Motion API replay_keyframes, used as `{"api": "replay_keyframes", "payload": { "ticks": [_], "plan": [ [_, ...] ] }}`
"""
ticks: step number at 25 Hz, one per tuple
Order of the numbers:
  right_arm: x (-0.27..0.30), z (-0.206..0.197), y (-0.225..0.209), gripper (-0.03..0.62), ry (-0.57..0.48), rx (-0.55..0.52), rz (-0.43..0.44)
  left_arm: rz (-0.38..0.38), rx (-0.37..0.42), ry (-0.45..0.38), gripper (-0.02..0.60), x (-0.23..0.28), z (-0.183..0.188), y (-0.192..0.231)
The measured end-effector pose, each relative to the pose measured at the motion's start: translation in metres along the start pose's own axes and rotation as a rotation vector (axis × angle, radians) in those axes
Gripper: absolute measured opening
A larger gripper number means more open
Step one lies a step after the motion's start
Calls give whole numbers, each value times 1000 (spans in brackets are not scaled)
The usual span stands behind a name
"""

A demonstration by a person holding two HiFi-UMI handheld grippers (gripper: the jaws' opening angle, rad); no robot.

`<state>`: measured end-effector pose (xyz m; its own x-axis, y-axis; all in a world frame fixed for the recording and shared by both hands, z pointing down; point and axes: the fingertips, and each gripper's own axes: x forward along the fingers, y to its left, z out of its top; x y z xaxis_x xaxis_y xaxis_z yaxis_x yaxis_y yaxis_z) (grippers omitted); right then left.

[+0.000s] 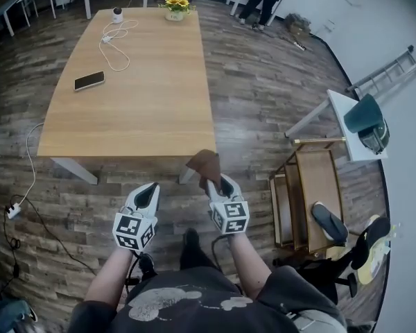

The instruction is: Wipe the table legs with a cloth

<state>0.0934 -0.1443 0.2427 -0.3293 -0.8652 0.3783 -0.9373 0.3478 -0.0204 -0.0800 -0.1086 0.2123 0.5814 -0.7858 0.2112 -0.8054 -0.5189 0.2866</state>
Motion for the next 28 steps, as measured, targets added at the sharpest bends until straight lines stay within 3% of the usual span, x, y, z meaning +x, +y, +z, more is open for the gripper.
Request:
{"api": "replay_keyframes", "payload": {
  "ticks": [5, 11, 15, 19, 28],
  "plan": [
    [-14, 26, 51, 86, -62, -9, 17, -47, 33, -29, 18, -50, 11, -14],
    [-54, 14, 130, 86, -89, 28, 35, -91, 59, -10, 18, -113, -6, -6],
    [-93, 2, 165, 86, -80, -11, 41, -141, 60, 21, 18, -147, -22, -5],
    [-125, -13, 174, 86, -54, -62, 27, -146, 40, 36, 18, -167, -34, -6],
    [-173, -13, 160, 86, -111, -4, 11, -151, 59, -8, 18, -190, -31, -47]
  ]
}}
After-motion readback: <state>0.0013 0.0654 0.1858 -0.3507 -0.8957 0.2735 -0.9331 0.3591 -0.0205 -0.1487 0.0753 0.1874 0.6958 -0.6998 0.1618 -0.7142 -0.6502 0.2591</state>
